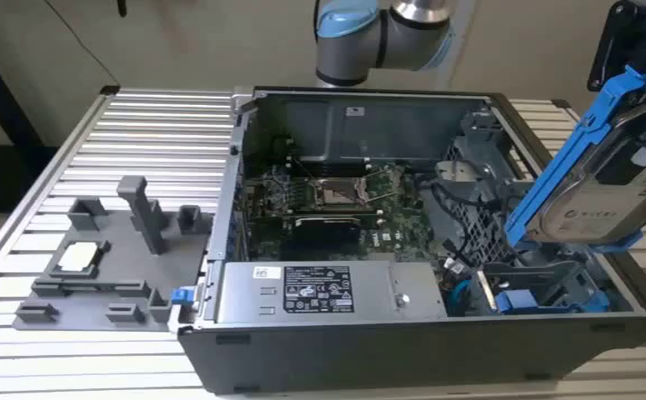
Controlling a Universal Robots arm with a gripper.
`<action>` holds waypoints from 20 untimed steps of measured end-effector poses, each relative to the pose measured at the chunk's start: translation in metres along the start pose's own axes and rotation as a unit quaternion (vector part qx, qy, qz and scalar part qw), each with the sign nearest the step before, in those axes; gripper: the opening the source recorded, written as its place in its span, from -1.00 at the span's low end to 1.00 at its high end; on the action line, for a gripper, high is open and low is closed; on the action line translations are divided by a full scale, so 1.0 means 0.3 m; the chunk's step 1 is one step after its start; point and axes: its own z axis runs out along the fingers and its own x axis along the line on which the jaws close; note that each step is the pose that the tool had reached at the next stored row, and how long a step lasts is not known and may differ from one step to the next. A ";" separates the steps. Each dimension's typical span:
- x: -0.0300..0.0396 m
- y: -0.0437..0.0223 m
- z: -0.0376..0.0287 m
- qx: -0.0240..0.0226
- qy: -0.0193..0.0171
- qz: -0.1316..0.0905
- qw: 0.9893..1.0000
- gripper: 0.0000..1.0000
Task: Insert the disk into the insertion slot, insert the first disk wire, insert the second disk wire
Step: 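Insert the disk into the insertion slot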
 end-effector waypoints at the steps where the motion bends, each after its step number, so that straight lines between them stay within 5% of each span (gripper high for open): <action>1: 0.000 0.000 0.000 0.000 0.000 0.000 1.000 -0.35; 15: -0.001 -0.001 0.022 0.002 -0.001 -0.002 1.000 -0.35; 20: -0.001 -0.002 0.042 0.007 -0.002 -0.007 1.000 -0.35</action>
